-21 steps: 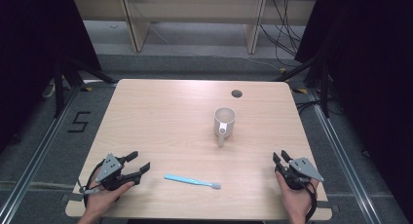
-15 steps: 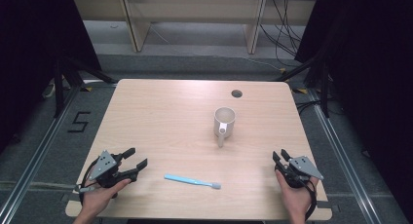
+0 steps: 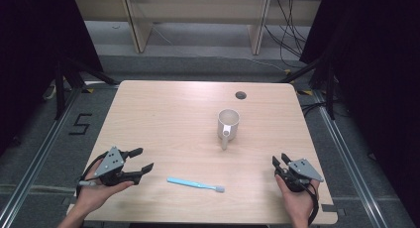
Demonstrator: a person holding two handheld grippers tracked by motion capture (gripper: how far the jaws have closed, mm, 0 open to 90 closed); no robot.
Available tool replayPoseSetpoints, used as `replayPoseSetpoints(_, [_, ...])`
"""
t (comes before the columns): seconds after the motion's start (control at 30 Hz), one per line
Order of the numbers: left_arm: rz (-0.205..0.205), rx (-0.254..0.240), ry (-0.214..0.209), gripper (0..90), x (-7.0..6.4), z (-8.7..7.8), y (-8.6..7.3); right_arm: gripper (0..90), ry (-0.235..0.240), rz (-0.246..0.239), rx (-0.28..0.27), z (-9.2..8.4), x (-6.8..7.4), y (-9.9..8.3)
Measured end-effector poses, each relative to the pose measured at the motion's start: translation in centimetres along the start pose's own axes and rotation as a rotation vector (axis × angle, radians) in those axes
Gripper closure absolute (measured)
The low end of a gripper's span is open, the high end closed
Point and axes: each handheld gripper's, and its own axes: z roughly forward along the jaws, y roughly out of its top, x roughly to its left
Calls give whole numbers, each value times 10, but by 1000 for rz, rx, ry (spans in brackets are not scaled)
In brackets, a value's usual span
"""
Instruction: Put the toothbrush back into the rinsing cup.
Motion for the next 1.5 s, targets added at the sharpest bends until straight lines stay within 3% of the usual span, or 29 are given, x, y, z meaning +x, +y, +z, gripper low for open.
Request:
replayPoseSetpoints(0.07, [43, 52, -40, 333, -1, 0, 7, 621, 7, 9, 2, 0, 0, 1])
replayPoseSetpoints(0.13, [55, 65, -53, 333, 0, 1, 9, 619, 15, 13, 9, 0, 1, 0])
replayPoseSetpoints(0.17, [76, 94, -83, 332, 0, 3, 13, 616, 25, 24, 15, 2, 1, 0])
replayPoseSetpoints(0.27, [113, 122, -110, 334, -1, 4, 17, 614, 12, 15, 25, 2, 2, -1])
replayPoseSetpoints(0.33, [173, 144, -193, 340, -3, 8, 23, 611, 20, 40, 36, 1, 4, -1])
replayPoseSetpoints(0.37, [188, 151, -211, 340, -4, 9, 24, 610, 18, 43, 38, 1, 4, -1])
replayPoseSetpoints(0.4, [188, 151, -211, 339, -4, 9, 24, 610, 18, 43, 38, 1, 4, -1])
replayPoseSetpoints(0.43, [222, 185, -255, 339, -7, 11, 29, 609, 17, 4, 22, 2, 1, -1])
replayPoseSetpoints(0.47, [240, 203, -263, 339, -8, 12, 30, 609, 12, -5, 11, 3, 1, -1])
replayPoseSetpoints(0.5, [247, 218, -279, 338, -10, 14, 32, 609, 25, 16, 27, 3, 3, -1])
replayPoseSetpoints(0.63, [278, 247, -325, 338, -14, 20, 37, 608, 23, 1, 13, 3, 3, -1])
replayPoseSetpoints(0.8, [309, 269, -356, 339, -18, 25, 43, 608, 18, -7, -3, 4, 2, 0])
replayPoseSetpoints(0.83, [311, 275, -367, 339, -19, 27, 46, 606, 28, 35, 20, 3, 6, -1])
replayPoseSetpoints(0.9, [319, 285, -370, 339, -20, 29, 48, 605, 28, 36, 25, 3, 6, -1])
replayPoseSetpoints(0.93, [321, 300, -382, 340, -20, 31, 50, 603, 29, 9, 15, 4, 4, -1])
replayPoseSetpoints(1.0, [320, 306, -392, 340, -20, 33, 51, 602, 28, 6, 13, 4, 4, -1])
replayPoseSetpoints(1.23, [369, 394, -430, 344, -20, 41, 58, 599, 30, 11, 13, 4, 4, -1])
replayPoseSetpoints(1.3, [380, 409, -436, 345, -21, 43, 60, 598, 32, 47, 26, 3, 6, -1])
replayPoseSetpoints(1.33, [390, 423, -441, 345, -21, 44, 61, 598, 33, 47, 19, 3, 6, -1])
replayPoseSetpoints(1.37, [393, 430, -449, 347, -21, 45, 62, 597, 31, 12, 10, 4, 4, -1])
replayPoseSetpoints(1.5, [393, 456, -464, 358, -21, 48, 64, 596, 20, 2, -5, 4, 2, -1])
